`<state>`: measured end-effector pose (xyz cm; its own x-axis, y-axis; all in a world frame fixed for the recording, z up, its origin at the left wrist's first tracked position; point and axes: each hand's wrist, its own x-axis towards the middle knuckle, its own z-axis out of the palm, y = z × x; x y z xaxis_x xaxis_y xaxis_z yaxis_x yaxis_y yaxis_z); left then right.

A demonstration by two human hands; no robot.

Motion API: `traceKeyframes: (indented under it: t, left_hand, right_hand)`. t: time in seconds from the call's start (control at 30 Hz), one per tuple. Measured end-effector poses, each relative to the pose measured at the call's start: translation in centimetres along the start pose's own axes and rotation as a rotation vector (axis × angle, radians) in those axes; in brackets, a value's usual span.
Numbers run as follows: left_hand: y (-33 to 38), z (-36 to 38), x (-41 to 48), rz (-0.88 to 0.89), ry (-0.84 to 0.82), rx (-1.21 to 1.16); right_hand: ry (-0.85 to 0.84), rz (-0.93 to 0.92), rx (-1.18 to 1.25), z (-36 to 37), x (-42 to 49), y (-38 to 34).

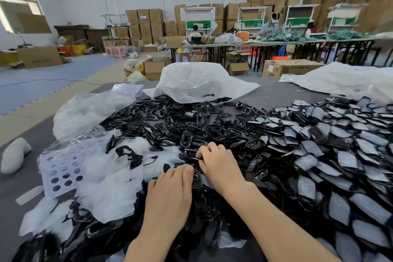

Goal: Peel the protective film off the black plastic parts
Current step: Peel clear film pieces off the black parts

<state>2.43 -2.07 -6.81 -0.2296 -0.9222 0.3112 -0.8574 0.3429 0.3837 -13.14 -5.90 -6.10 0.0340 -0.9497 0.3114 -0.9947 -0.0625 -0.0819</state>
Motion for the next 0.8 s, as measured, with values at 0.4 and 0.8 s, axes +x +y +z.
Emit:
traceKeyframes:
  t: [0.4,0.8]
  left_hand:
    - [1.2,0.9,4.9,-0.148,-0.270,-0.030]
    - [2.2,1.1,5.6,-0.223,-0.197,-0.305]
  right_hand:
    - [0.232,0.396,0.865,-2.4,-5.6,3.9]
    - [0.358,0.628,1.730,-1.8,-8.0,4.9]
